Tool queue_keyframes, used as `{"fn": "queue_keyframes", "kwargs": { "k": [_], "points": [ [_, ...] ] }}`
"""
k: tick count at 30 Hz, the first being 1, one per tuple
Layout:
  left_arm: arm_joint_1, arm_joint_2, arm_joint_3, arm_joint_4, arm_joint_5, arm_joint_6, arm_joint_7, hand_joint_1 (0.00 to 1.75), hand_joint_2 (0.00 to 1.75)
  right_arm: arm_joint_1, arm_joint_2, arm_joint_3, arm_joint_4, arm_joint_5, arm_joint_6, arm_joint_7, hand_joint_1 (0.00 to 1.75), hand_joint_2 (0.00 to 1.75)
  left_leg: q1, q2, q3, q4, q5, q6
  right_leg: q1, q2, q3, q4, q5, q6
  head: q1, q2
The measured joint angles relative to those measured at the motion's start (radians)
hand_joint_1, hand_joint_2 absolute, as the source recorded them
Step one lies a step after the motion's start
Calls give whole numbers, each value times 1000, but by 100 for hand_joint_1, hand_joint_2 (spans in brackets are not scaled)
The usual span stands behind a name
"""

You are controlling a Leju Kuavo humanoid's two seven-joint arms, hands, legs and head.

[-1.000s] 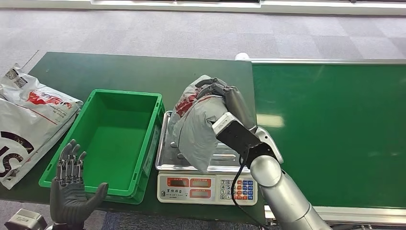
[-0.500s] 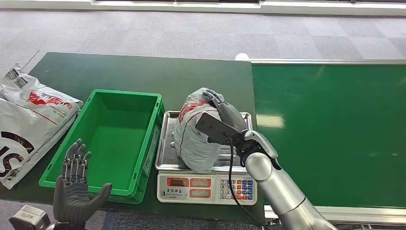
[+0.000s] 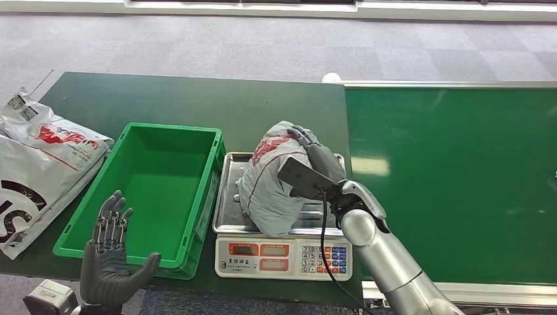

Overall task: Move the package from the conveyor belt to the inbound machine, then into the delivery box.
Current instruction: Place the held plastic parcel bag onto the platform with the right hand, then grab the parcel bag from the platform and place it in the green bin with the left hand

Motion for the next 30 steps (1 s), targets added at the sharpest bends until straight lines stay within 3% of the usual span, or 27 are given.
{"fn": "queue_keyframes", "kwargs": {
  "k": [1,5,9,14,17,22,30],
  "points": [
    [-1,-3,-10,0,-20,2,6,0,175,10,-1,-9,-20,6,-17,-11,0,0,0,0,0,0,0,0,0,0,0,0,0,0,0,0],
    [-26,-4,-71,-2,-150,38,82,0,175,81,-25,-47,-146,5,-70,-63,0,175,0,-2,-1,1,0,0,-1,-2,-1,0,0,0,0,0],
    [-97,3,-175,-6,-361,124,193,0,175,193,-59,-91,-305,-22,-129,-147,0,175,0,-4,-4,1,0,1,-1,-4,-2,0,0,0,0,0],
    [-166,14,-265,-5,-415,170,239,0,175,271,-74,-126,-421,-38,-164,-188,0,175,-1,-1,-3,1,-1,1,-1,-1,-3,-1,0,0,0,0],
    [-220,21,-304,13,-485,207,292,0,175,321,-76,-157,-478,-124,-276,-286,0,175,-1,-4,-3,1,0,0,-1,-5,-3,-1,0,0,0,0],
    [-406,18,-385,134,-704,278,465,0,175,479,-76,-249,-584,-391,-425,-468,0,175,-1,-7,-3,1,0,0,-1,-8,0,-1,0,1,0,0],
    [-649,-62,-495,382,-803,233,586,0,175,614,-73,-274,-616,-532,-513,-533,0,175,-1,-4,-3,1,0,1,-3,-4,-1,-1,2,2,0,0]
  ]
}}
